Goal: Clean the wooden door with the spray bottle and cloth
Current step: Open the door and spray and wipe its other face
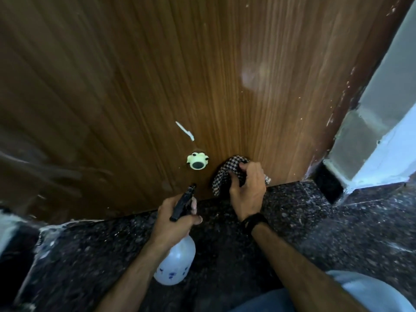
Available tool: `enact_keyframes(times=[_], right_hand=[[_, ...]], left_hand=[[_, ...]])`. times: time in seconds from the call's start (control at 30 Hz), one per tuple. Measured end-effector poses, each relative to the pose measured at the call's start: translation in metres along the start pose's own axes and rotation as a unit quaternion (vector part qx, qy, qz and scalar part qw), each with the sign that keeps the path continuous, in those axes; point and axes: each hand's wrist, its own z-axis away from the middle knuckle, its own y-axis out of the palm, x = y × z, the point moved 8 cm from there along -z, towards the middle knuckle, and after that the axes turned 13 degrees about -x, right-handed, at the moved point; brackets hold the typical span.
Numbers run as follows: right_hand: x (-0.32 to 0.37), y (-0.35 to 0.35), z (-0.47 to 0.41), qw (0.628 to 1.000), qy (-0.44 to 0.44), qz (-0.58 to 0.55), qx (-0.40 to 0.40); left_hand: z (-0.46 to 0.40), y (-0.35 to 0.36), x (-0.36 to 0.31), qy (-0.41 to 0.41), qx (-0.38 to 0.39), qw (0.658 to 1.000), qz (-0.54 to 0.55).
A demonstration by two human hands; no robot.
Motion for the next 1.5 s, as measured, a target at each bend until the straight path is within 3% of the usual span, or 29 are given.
enact_keyframes(times=[0.13, 0.33, 0.5, 0.63, 0.77, 0.97, 1.03, 1.17, 1.23, 1.37, 1.5], right_hand=[[0.019, 0.006, -0.009, 0.999, -0.020, -0.004, -0.030], [0.018, 0.036, 0.040, 0.981, -0.115, 0.026, 0.155], [0.035, 0.042, 0.043, 0.992, -0.046, -0.035, 0.115], [0.040, 0.060, 0.080, 0.987, 0.001, -0.036, 0.159], [0.052, 0.067, 0.092, 0.994, 0.071, -0.047, 0.071], [0.091, 0.074, 0.080, 0.994, 0.064, -0.087, -0.022], [0.092, 0.081, 0.092, 0.995, 0.059, -0.072, -0.020], [0.086, 0.102, 0.136, 0.993, 0.025, -0.065, 0.097], [0.085, 0.103, 0.139, 0.992, 0.045, -0.072, 0.098], [0.092, 0.088, 0.109, 0.982, 0.161, -0.093, -0.032], [0.097, 0.077, 0.080, 0.975, 0.163, -0.112, -0.101]], left_hand=[[-0.005, -0.017, 0.003, 0.004, -0.023, 0.999, 0.026], [-0.007, -0.038, 0.007, 0.006, -0.037, 0.999, 0.038], [-0.015, -0.053, 0.005, 0.019, -0.036, 0.999, 0.030], [-0.016, -0.068, 0.012, -0.002, -0.054, 0.998, 0.039], [-0.021, -0.075, 0.017, 0.002, -0.028, 0.999, 0.019], [-0.027, -0.093, 0.021, 0.005, -0.016, 1.000, -0.006], [-0.031, -0.099, 0.023, 0.003, -0.023, 1.000, -0.010], [-0.036, -0.100, 0.023, 0.004, -0.015, 1.000, -0.007], [-0.037, -0.099, 0.022, 0.008, -0.008, 1.000, -0.004], [-0.038, -0.097, 0.020, 0.017, 0.000, 1.000, -0.002], [-0.038, -0.096, 0.017, 0.021, 0.003, 1.000, 0.007]])
